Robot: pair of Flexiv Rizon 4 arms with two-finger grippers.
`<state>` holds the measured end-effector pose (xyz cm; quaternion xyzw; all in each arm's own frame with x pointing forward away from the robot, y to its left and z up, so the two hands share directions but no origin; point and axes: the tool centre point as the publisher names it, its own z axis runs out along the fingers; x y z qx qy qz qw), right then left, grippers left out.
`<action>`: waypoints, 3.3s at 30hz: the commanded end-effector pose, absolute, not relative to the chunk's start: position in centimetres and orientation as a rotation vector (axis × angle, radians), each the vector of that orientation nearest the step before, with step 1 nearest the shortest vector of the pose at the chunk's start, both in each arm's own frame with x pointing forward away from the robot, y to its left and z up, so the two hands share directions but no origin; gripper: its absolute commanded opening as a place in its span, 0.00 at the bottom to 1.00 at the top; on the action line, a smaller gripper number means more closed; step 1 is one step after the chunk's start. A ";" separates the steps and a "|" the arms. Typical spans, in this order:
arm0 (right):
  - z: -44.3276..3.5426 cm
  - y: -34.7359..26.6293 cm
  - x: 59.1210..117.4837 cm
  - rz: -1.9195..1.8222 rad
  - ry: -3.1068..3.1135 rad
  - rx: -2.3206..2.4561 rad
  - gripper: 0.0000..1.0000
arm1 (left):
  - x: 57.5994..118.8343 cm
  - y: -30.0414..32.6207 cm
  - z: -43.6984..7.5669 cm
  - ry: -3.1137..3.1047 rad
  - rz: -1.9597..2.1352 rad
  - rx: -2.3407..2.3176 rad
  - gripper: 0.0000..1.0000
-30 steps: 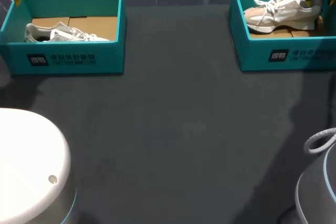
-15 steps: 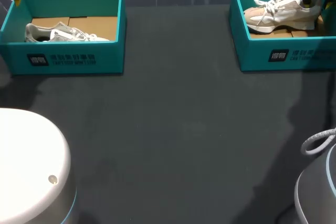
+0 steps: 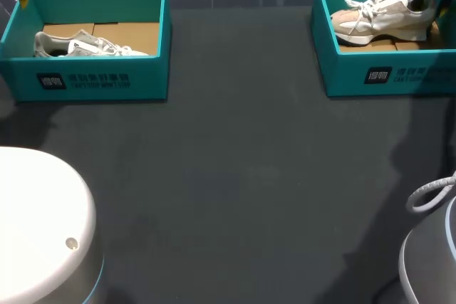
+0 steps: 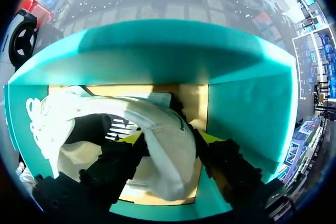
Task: Take the shoe out of the shoebox, open the shoe tongue, remove and reinsert the insole, then place the shoe into the shoebox
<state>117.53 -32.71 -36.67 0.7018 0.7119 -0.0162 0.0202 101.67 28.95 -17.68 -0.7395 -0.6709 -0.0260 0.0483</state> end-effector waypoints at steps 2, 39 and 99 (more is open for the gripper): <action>-37.1 -32.9 118.6 -0.201 2.259 2.249 0.64 | 101.8 29.0 -17.6 -2.043 -0.078 -2.254 1.00; -35.1 -33.4 118.1 -0.211 2.211 2.257 0.00 | 101.8 29.0 -17.6 -2.043 -0.078 -2.254 1.00; -22.3 -35.0 115.1 -0.258 1.958 2.099 0.00 | 101.8 29.0 -17.6 -2.043 -0.078 -2.254 1.00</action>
